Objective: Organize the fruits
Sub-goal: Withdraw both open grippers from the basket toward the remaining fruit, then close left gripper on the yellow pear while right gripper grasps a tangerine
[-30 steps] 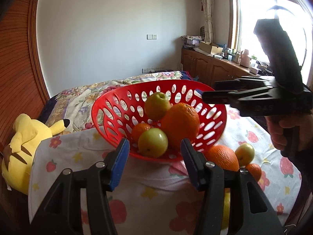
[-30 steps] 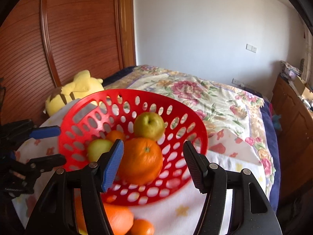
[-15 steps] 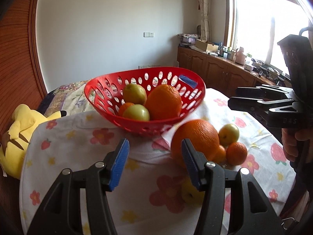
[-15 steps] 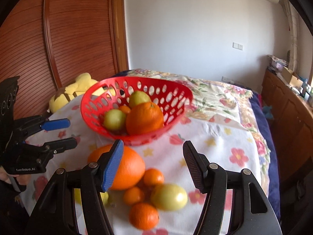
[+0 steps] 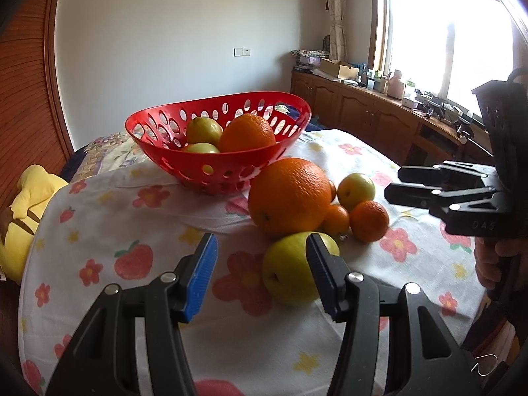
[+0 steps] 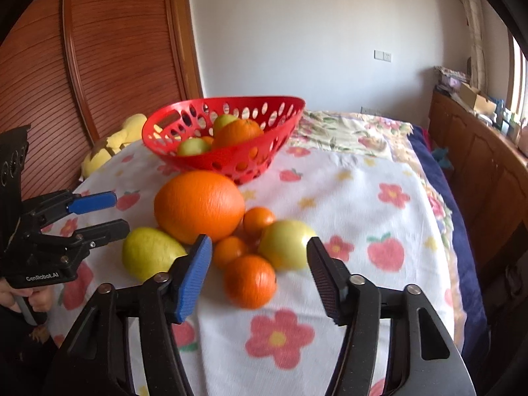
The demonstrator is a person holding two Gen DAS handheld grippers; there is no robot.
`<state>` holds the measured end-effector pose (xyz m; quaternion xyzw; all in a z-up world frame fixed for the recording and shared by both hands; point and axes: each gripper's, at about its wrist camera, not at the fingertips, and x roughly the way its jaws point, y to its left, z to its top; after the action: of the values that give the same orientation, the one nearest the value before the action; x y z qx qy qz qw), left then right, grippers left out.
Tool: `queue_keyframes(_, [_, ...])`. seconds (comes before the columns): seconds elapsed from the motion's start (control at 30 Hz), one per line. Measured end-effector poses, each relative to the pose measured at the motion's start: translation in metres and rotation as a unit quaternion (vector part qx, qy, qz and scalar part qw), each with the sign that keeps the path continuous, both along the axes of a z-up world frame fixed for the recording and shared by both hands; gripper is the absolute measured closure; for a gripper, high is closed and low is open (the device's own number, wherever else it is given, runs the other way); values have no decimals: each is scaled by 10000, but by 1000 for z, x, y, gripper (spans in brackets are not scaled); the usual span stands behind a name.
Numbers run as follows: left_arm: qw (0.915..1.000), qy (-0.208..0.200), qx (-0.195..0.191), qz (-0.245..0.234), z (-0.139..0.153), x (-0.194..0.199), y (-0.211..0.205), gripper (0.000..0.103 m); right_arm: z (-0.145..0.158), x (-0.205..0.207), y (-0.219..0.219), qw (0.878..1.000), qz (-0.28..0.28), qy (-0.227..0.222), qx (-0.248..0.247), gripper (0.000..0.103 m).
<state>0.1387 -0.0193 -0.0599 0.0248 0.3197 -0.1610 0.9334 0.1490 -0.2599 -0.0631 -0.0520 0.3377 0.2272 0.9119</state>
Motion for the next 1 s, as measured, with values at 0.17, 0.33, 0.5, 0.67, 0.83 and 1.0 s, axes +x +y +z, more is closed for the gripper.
queue_keyframes(0.17, [9999,-130,69,30,-7,-11,-7,46,-9,-9,-1,10000,-52,2,-31,48])
queue_keyframes(0.33, [9999,-97,20,19,-12,-13,-8,46,-16,-13,-2,9999,-86,61,42,49])
queue_keyframes(0.5, [9999,-119,101,28,-14,-14,-11,46,-24,-9,0,9997,-91,200,69,54])
queue_keyframes(0.67, [9999,-100,93,38,-15,-12,-11,45,-30,-5,4,9994,-79,324,83,55])
queue_keyframes(0.83, [9998,-107,156,-15,-16,-13,-14,45,-36,-1,9,9991,-135,400,-45,55])
queue_keyframes(1.0, [9998,-88,172,-43,-16,-13,-16,45,-39,0,13,9988,-133,426,-189,56])
